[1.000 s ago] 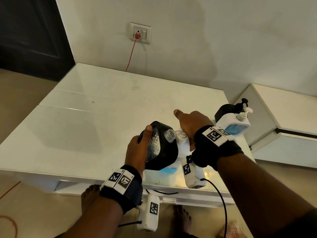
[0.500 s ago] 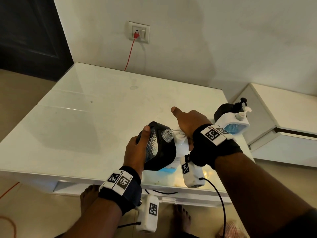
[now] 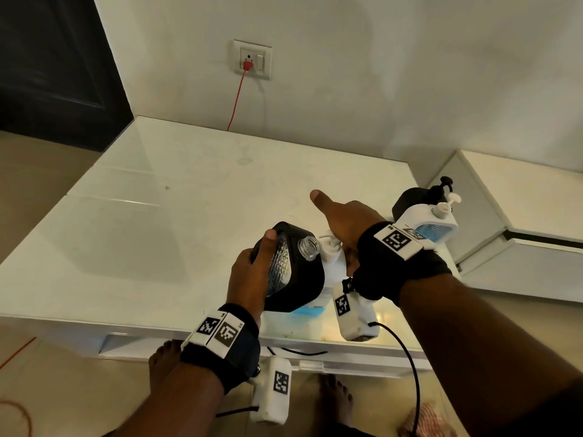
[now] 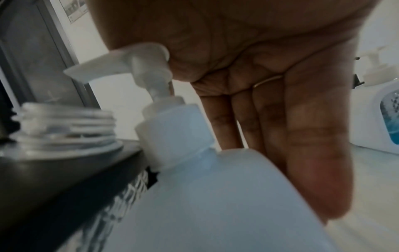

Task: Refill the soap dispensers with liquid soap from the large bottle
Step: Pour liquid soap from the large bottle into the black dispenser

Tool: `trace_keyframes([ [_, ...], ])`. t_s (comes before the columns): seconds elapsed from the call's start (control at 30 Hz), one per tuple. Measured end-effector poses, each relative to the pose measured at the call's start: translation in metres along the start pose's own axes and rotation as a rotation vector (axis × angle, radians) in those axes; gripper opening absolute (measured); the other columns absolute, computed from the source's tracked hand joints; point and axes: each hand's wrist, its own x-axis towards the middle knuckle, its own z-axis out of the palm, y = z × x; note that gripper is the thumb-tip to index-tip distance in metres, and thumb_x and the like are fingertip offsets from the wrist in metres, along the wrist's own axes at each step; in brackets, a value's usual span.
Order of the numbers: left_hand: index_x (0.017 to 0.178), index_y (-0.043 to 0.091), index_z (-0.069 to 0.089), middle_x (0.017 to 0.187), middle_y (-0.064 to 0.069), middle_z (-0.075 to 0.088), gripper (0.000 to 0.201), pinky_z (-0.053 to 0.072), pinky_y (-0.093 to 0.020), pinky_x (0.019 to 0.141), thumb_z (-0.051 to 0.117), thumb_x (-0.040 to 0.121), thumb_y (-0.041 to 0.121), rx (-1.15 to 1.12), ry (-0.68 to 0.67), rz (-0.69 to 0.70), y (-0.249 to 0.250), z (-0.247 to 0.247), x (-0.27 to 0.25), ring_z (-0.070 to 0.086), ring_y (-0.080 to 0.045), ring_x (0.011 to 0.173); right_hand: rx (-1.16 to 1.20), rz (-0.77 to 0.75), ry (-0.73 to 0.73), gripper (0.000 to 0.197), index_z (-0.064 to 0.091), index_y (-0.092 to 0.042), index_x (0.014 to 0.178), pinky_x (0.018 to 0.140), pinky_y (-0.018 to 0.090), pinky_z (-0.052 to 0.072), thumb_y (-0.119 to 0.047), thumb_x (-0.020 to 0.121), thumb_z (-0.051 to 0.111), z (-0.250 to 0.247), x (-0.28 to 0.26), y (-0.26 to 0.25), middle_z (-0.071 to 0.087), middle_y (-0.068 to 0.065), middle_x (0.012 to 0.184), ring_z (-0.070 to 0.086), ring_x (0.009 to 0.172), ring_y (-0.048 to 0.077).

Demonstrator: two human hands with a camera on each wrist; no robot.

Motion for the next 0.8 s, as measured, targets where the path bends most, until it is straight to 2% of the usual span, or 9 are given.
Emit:
trace_keyframes([
  [0.07, 0.112, 0.017, 0.075, 0.103, -0.005, 0.080, 0.109, 0.057, -0.055, 0.099, 0.063, 0.044, 0.102, -0.013, 0.001, -0.010, -0.002, 0.000, 0.000, 0.075, -0.028, 0.102, -0.026, 0.008, 0.033, 0.069, 0.055, -0.017, 0.064, 0.083, 0.038, 0.044, -0.077, 0.089, 0.031, 0.005, 0.005, 0.003, 0.066, 0.006, 0.081, 0.061, 0.085, 0.029],
  [0.17, 0.114, 0.016, 0.074, 0.105, -0.006, 0.079, 0.115, 0.057, -0.054, 0.099, 0.063, 0.040, 0.104, -0.028, 0.007, -0.026, -0.004, 0.001, -0.001, 0.075, -0.028, 0.102, -0.076, 0.026, 0.083, 0.065, 0.065, -0.013, 0.087, 0.082, 0.036, 0.043, -0.071, 0.091, 0.035, 0.008, 0.008, 0.007, 0.069, 0.009, 0.099, 0.062, 0.094, 0.030],
  [0.23, 0.114, 0.015, 0.074, 0.105, -0.006, 0.079, 0.112, 0.057, -0.054, 0.099, 0.063, 0.045, 0.103, -0.024, 0.016, -0.018, -0.004, -0.001, -0.001, 0.075, -0.028, 0.102, -0.109, 0.039, 0.104, 0.060, 0.066, -0.012, 0.098, 0.083, 0.035, 0.043, -0.065, 0.093, 0.037, 0.009, 0.007, 0.006, 0.068, 0.009, 0.106, 0.061, 0.098, 0.030],
  [0.33, 0.114, 0.016, 0.074, 0.105, -0.005, 0.079, 0.106, 0.057, -0.054, 0.099, 0.062, 0.051, 0.100, -0.019, 0.010, -0.008, -0.003, -0.002, -0.001, 0.075, -0.027, 0.102, -0.131, 0.051, 0.095, 0.062, 0.066, -0.013, 0.100, 0.084, 0.035, 0.043, -0.067, 0.093, 0.037, 0.009, 0.005, 0.004, 0.068, 0.010, 0.108, 0.062, 0.099, 0.031],
  [0.4, 0.114, 0.017, 0.074, 0.104, -0.005, 0.079, 0.099, 0.057, -0.054, 0.099, 0.062, 0.054, 0.095, -0.017, 0.009, -0.007, -0.003, -0.002, -0.001, 0.075, -0.027, 0.102, -0.094, 0.039, 0.052, 0.071, 0.063, -0.013, 0.085, 0.086, 0.038, 0.049, -0.077, 0.088, 0.033, 0.006, 0.002, 0.002, 0.070, 0.010, 0.095, 0.064, 0.089, 0.031],
  [0.53, 0.108, 0.018, 0.074, 0.101, -0.005, 0.080, 0.096, 0.058, -0.055, 0.098, 0.062, 0.052, 0.094, -0.018, 0.014, -0.019, 0.000, 0.001, -0.002, 0.075, -0.028, 0.101, 0.014, 0.003, -0.046, 0.083, 0.057, -0.010, 0.059, 0.088, 0.040, 0.050, -0.082, 0.087, 0.025, -0.005, -0.009, -0.003, 0.058, -0.001, 0.040, 0.059, 0.065, 0.024],
  [0.6, 0.104, 0.019, 0.075, 0.098, -0.005, 0.080, 0.091, 0.057, -0.055, 0.099, 0.063, 0.055, 0.095, -0.014, 0.006, -0.013, 0.001, 0.002, -0.003, 0.075, -0.028, 0.100, -0.001, 0.003, -0.040, 0.083, 0.057, -0.011, 0.055, 0.091, 0.041, 0.050, -0.080, 0.089, 0.025, -0.005, -0.010, -0.003, 0.054, -0.004, 0.034, 0.059, 0.066, 0.025],
  [0.67, 0.102, 0.018, 0.076, 0.097, -0.005, 0.080, 0.086, 0.057, -0.056, 0.099, 0.061, 0.059, 0.091, -0.005, -0.002, 0.002, 0.002, 0.003, -0.004, 0.075, -0.028, 0.099, -0.020, 0.007, -0.013, 0.077, 0.061, -0.013, 0.057, 0.092, 0.043, 0.051, -0.076, 0.090, 0.031, -0.002, -0.006, -0.001, 0.060, -0.003, 0.041, 0.063, 0.071, 0.028],
  [0.8, 0.104, 0.017, 0.077, 0.100, -0.006, 0.080, 0.090, 0.057, -0.057, 0.099, 0.060, 0.058, 0.093, -0.005, 0.003, -0.004, 0.000, 0.002, -0.004, 0.075, -0.029, 0.100, -0.067, 0.036, 0.074, 0.064, 0.067, -0.011, 0.094, 0.091, 0.040, 0.050, -0.068, 0.092, 0.037, 0.005, 0.002, 0.005, 0.071, 0.008, 0.098, 0.065, 0.092, 0.029],
])
